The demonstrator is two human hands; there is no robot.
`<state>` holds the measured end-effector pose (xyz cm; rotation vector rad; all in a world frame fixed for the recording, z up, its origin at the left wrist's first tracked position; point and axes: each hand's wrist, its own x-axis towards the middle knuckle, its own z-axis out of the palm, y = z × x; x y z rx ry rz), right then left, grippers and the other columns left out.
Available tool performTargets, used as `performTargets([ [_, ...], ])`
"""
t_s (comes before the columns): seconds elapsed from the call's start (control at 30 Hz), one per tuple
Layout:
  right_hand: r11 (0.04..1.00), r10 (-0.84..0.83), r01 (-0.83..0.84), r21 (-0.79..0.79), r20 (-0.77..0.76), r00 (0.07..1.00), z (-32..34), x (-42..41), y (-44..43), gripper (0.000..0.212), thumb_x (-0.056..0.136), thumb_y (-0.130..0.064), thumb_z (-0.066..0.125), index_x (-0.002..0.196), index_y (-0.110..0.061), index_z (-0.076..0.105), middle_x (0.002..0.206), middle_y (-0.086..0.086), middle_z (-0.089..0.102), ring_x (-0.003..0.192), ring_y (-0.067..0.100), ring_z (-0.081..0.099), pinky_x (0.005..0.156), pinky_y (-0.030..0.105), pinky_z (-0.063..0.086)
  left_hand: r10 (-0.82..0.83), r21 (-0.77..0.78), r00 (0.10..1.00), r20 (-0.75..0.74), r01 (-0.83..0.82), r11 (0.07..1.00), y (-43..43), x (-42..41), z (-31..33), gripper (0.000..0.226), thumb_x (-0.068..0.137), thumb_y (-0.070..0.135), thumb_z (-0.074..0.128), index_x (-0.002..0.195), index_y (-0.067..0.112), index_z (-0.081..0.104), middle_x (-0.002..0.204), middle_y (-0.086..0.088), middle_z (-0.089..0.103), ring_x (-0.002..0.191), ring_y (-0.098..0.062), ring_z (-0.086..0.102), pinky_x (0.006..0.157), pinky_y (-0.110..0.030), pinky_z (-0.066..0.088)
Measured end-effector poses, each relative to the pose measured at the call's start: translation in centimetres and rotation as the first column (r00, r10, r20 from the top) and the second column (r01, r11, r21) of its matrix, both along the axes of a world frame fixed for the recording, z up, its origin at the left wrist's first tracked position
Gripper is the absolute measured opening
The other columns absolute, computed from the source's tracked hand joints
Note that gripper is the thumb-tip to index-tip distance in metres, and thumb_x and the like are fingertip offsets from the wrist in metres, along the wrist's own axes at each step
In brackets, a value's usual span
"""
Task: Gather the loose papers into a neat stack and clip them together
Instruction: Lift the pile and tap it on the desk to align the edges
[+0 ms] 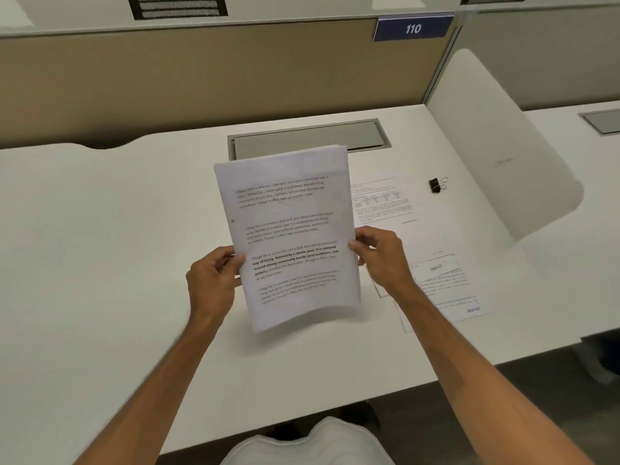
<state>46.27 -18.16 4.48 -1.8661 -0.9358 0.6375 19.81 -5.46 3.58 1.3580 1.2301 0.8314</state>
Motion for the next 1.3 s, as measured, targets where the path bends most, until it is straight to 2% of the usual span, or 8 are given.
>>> performTargets([
  [0.13,0.999,-0.008,0.001,-0.053,-0.127,0.992,-0.4,3.3,-1.2,0.013,0.092,-0.005,0.067,0.102,-0.008,0.074,0.094,0.003,0.076,0.074,0.007,0.067,0.059,0.015,0.05,0.023,-0.084,1.0,0.021,-0.021,0.996,-0.7,2.2,0.1,0.016,0.09,0.003,0.071,0.097,0.017,0.076,0.086,0.006,0.081,0.077,-0.02,0.078,0.065,-0.029,0.063],
  [0.33,0.994,-0.006,-0.017,-0.112,-0.206,0.979,-0.3,9.2,-2.9,0.013,0.089,-0.004,0.069,0.092,-0.015,0.075,0.088,-0.001,0.077,0.071,0.001,0.069,0.062,0.013,0.049,0.025,-0.178,1.0,-0.004,-0.026,0.984,-2.9,7.5,-0.2,0.016,0.087,0.003,0.074,0.09,0.019,0.077,0.088,-0.002,0.081,0.082,-0.025,0.078,0.074,-0.039,0.063],
  [0.47,0.988,-0.055,0.021,-0.152,-0.221,0.974,-0.5,13.6,-3.8,0.012,0.087,-0.005,0.069,0.088,-0.016,0.074,0.086,0.003,0.076,0.076,0.015,0.07,0.068,0.026,0.054,0.047,-0.242,0.998,-0.044,-0.056,0.969,-4.5,12.2,-1.2,0.011,0.085,0.004,0.077,0.092,0.013,0.077,0.086,-0.004,0.081,0.08,-0.024,0.079,0.075,-0.039,0.064],
  [0.63,0.963,-0.154,0.113,-0.243,-0.158,0.975,-1.6,18.8,-3.9,0.021,0.082,-0.005,0.069,0.071,-0.023,0.07,0.074,-0.008,0.07,0.066,0.009,0.062,0.063,0.02,0.047,0.034,-0.329,0.997,-0.069,-0.055,0.943,-5.2,18.9,-2.4,0.01,0.083,0.002,0.078,0.088,0.01,0.074,0.082,-0.003,0.08,0.074,-0.02,0.078,0.075,-0.037,0.065],
  [0.83,0.905,-0.183,0.149,-0.399,-0.048,0.982,-3.8,22.4,-2.9,0.014,0.083,-0.003,0.059,0.089,-0.012,0.068,0.09,0.002,0.065,0.077,0.019,0.059,0.064,0.023,0.044,0.112,-0.347,0.973,-0.199,-0.177,0.921,-5.4,25.8,-3.9,0.013,0.08,0.007,0.082,0.085,0.015,0.073,0.089,-0.001,0.073,0.081,-0.02,0.069,0.09,-0.039,0.059],
  [1.0,0.846,-0.182,0.202,-0.494,0.088,0.979,-4.7,22.6,-1.9,0.018,0.085,-0.006,0.054,0.097,-0.014,0.064,0.099,0.001,0.059,0.089,0.024,0.056,0.069,0.027,0.042,0.118,-0.409,0.961,-0.251,-0.216,0.886,-5.2,28.5,-4.3,0.021,0.079,0.001,0.08,0.069,0.015,0.068,0.079,-0.002,0.07,0.066,-0.017,0.062,0.082,-0.043,0.06],
  [1.17,0.813,-0.198,0.192,-0.549,0.048,0.979,-5.1,23.1,-1.2,0.021,0.084,-0.009,0.057,0.094,-0.019,0.041,0.1,0.004,0.046,0.082,0.024,0.043,0.053,0.025,0.028,0.136,-0.487,0.959,-0.247,-0.245,0.838,-4.9,29.5,-4.4,0.017,0.081,-0.004,0.076,0.076,0.009,0.068,0.095,-0.014,0.072,0.082,-0.03,0.07,0.067,-0.04,0.062],
  [1.3,0.794,-0.283,0.212,-0.57,-0.038,0.958,-5.5,23.5,-0.8,0.031,0.086,-0.012,0.062,0.11,-0.016,0.045,0.11,0.006,0.052,0.091,0.025,0.052,0.075,0.032,0.044,0.115,-0.468,0.951,-0.285,-0.243,0.849,-4.7,29.9,-4.5,0.017,0.081,-0.001,0.077,0.073,0.011,0.068,0.089,-0.013,0.072,0.066,-0.022,0.065,0.053,-0.026,0.053],
])
